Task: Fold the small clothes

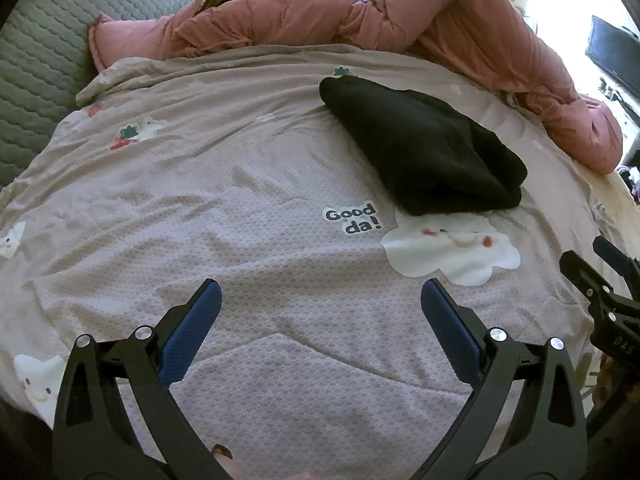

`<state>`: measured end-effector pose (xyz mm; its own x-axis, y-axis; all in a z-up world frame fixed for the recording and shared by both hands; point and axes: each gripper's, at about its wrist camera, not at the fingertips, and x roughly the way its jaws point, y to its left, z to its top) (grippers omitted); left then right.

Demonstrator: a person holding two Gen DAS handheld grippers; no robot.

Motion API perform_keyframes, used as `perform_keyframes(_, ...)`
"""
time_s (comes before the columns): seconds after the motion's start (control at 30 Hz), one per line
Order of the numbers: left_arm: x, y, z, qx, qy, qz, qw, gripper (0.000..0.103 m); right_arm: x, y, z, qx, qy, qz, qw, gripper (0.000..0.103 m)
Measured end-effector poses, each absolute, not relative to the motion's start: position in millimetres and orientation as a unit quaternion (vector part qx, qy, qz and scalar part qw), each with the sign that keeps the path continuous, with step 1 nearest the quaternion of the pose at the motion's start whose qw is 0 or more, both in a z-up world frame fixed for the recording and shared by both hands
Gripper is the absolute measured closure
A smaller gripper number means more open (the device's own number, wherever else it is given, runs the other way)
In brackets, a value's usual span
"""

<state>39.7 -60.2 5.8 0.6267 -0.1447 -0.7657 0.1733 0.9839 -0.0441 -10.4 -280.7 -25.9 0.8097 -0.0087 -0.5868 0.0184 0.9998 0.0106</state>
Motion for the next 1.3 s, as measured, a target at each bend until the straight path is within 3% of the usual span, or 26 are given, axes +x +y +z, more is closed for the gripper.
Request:
perform_keyframes(0.7, 39.0, -57.4, -0.8, 0.026, 0.437, -0.091, 0.895, 0.01, -24.6, -321.4, -27.0, 0.018, 0.321, -0.094, 0.942, 0.005)
perform_keyframes(1.0, 55.5, -2.7, 1.4, -0.002, 0.436, -0.03, 0.899, 0.01, -109.1, -491.6, -38.5, 0.13, 0.341, -0.341, 0.866, 0.005)
perform_keyframes(1.3, 122.8, 179.8, 3.9, -0.054, 0.454, 0.152, 0.876, 0.01, -245.7, -679.4, -82.1, 0.224, 0.34, -0.595, 0.693, 0.005)
